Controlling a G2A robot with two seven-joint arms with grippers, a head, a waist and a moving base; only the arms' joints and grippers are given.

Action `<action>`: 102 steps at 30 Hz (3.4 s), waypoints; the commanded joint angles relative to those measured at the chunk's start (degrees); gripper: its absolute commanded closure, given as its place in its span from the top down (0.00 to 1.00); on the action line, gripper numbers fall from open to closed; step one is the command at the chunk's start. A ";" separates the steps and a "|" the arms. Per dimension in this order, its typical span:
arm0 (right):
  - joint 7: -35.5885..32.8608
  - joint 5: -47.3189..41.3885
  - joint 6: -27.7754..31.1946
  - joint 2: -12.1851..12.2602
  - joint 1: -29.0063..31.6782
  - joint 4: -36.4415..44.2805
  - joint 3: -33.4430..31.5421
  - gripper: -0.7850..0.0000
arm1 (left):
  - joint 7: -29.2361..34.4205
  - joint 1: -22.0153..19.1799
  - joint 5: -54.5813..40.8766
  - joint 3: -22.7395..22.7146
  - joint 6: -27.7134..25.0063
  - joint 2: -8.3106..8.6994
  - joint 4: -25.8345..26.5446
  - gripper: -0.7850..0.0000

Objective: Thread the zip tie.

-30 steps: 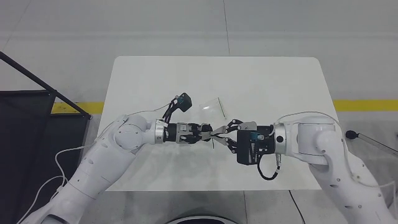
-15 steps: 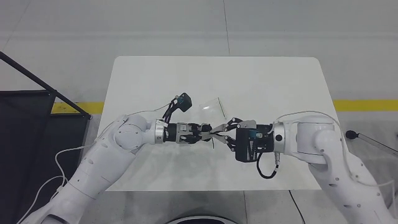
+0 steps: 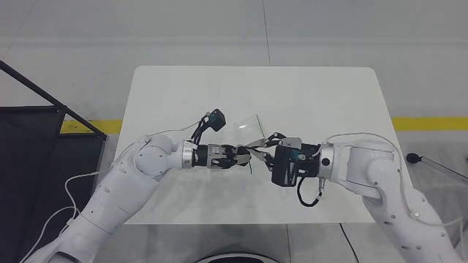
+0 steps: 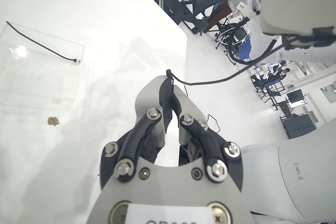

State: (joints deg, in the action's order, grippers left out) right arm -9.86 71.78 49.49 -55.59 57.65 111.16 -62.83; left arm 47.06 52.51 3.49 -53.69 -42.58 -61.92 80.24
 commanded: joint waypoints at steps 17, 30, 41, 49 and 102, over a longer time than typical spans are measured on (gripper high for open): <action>0.78 5.52 -7.64 -0.38 2.16 1.68 -0.64 0.00 | 0.00 0.00 0.00 0.00 0.00 0.00 0.00 0.00; -0.04 8.79 -12.35 -0.71 3.41 2.40 -1.17 0.00 | 0.00 0.00 0.00 0.00 0.00 0.00 0.00 0.00; 1.05 9.96 -13.73 -1.02 4.10 2.53 -1.46 0.00 | 0.00 0.00 0.00 0.00 0.00 0.00 0.00 0.00; 1.59 10.36 -14.00 -1.17 4.62 2.49 -1.97 0.00 | 0.00 0.00 0.00 0.00 0.00 0.00 0.00 0.00; -0.38 -0.20 8.32 0.43 2.07 -0.99 0.47 0.00 | -4.89 2.40 3.35 -1.31 0.97 0.12 3.10 0.00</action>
State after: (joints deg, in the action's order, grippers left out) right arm -10.35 71.65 57.97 -55.18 59.74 110.17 -62.18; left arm 42.16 54.89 6.88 -55.01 -41.59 -61.80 83.33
